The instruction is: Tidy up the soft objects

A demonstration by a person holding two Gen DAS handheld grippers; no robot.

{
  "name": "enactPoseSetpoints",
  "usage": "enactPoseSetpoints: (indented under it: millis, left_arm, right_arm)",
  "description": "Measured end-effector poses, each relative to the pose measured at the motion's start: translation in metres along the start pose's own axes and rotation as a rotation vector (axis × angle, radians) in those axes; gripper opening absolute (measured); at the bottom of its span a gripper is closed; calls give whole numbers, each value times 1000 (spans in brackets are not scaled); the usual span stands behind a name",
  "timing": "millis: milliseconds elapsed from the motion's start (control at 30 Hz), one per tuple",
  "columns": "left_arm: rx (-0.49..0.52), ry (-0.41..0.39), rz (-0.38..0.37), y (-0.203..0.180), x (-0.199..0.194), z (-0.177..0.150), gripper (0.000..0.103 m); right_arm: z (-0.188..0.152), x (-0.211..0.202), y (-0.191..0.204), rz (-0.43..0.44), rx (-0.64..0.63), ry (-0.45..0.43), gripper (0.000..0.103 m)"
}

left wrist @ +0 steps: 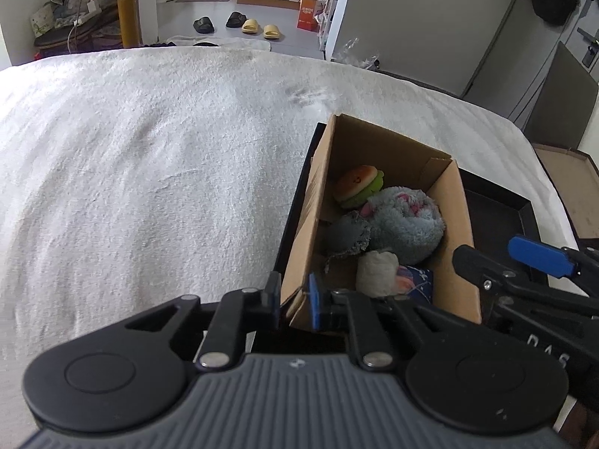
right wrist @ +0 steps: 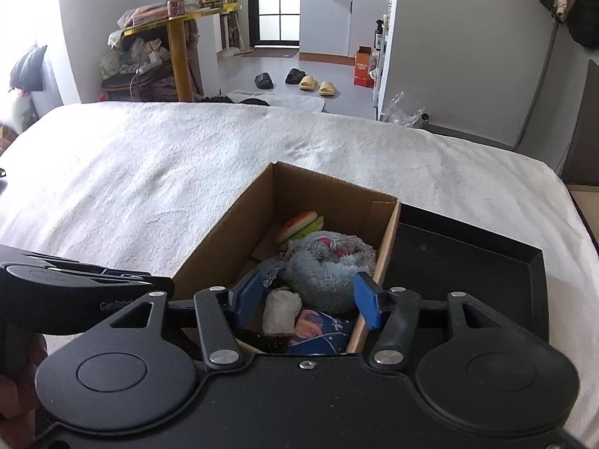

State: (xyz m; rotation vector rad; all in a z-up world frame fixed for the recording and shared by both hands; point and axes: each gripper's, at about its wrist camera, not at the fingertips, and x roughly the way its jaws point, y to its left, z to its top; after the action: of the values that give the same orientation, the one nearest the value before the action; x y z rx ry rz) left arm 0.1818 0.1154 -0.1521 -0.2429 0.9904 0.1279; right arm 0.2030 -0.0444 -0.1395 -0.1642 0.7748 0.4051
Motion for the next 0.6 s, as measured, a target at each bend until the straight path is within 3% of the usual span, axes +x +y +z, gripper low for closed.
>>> enactPoseSetpoints:
  millis: [233, 300, 367, 600]
  left_arm:
    - [30, 9, 4, -11, -24, 2, 17]
    - [43, 13, 5, -16, -30, 2, 25]
    - [62, 4, 10, -22, -40, 2, 40]
    - [115, -20, 12, -42, -68, -3, 56]
  right_arm:
    - [-3, -20, -19, -17, 103, -18, 63]
    - [-7, -27, -27, -20, 139, -25, 66]
    - [-10, -35, -34, -27, 166, -33, 69]
    - [-20, -61, -55, -49, 241, -59, 80]
